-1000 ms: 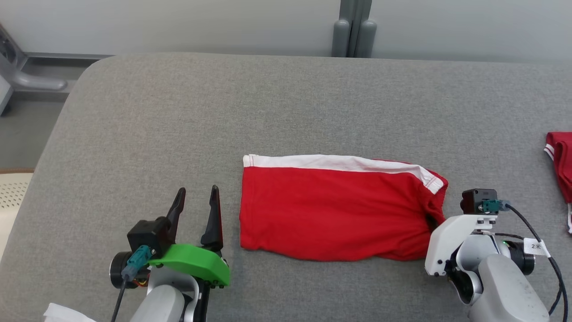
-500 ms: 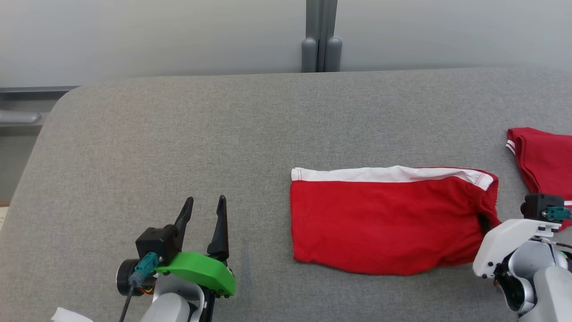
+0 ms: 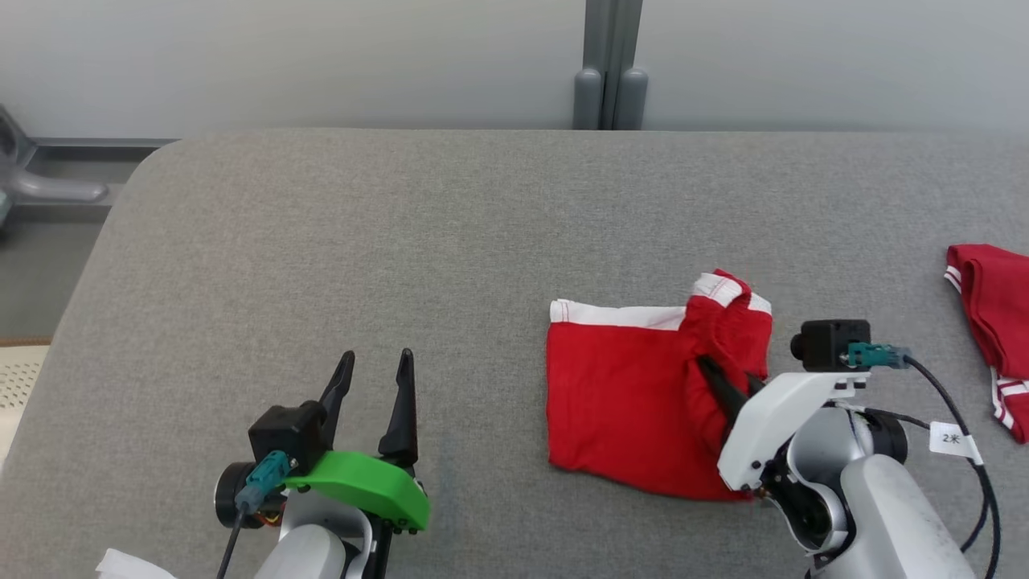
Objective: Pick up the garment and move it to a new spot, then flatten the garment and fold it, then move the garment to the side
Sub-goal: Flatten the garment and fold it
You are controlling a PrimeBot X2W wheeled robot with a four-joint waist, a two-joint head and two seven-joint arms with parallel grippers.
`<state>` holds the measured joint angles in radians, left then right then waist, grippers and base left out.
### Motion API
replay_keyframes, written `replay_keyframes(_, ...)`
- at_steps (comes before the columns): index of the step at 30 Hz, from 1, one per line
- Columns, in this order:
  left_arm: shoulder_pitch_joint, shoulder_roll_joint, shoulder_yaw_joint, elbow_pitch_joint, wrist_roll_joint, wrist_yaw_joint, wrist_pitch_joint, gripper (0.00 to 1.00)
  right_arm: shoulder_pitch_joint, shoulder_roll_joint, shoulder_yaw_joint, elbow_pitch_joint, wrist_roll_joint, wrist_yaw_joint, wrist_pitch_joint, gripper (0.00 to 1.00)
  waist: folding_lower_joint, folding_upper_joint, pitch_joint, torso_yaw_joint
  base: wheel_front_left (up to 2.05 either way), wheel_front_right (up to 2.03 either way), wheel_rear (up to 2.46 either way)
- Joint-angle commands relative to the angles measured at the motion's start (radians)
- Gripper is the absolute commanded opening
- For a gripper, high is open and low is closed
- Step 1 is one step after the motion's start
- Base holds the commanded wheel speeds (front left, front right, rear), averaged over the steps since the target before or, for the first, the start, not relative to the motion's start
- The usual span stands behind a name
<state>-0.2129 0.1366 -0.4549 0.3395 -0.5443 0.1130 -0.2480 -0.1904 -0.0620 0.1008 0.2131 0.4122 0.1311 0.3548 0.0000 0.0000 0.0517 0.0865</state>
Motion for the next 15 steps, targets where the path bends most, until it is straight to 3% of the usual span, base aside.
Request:
replay_keyframes(1,-0.008,-0.003,-0.001,-0.003,-0.001,-0.002,-0.003,1.00,-0.022,0.006,0.019,0.017,0.016,-0.001,-0.006,0.00,0.0000,0.0000,0.011,0.022,0.00,0.00,0.00)
replay_keyframes(6,-0.027,-0.011,-0.004,-0.003,-0.004,-0.004,-0.006,1.00,-0.081,0.009,0.077,0.106,0.046,-0.001,-0.031,0.00,0.0000,0.0000,0.030,0.056,0.00,0.00,0.00)
replay_keyframes(7,-0.031,-0.012,-0.005,-0.002,-0.004,-0.005,-0.007,1.00,-0.095,0.010,0.091,0.130,0.060,-0.001,-0.043,0.21,0.0000,0.0000,0.035,0.064,0.00,0.00,0.00)
replay_keyframes(9,-0.035,-0.014,-0.005,0.001,-0.004,-0.005,-0.008,1.00,-0.120,0.010,0.118,0.171,0.072,-0.001,-0.061,0.46,0.0000,0.0000,0.043,0.075,0.00,0.00,0.00)
replay_keyframes(10,-0.037,-0.015,-0.004,0.003,-0.004,-0.004,-0.009,1.00,-0.132,0.010,0.132,0.189,0.087,-0.001,-0.070,0.77,0.0000,0.0000,0.046,0.077,0.00,0.00,0.00)
replay_keyframes(11,-0.039,-0.016,-0.004,0.005,-0.004,-0.006,-0.010,1.00,-0.142,0.010,0.152,0.210,0.098,-0.001,-0.078,1.00,0.0000,0.0000,0.048,0.080,0.00,0.00,0.00)
replay_keyframes(15,-0.047,-0.020,-0.001,0.011,-0.004,-0.007,-0.009,1.00,-0.183,0.011,0.232,0.251,0.131,-0.001,-0.122,1.00,0.0000,0.0000,0.055,0.085,0.00,0.00,0.00)
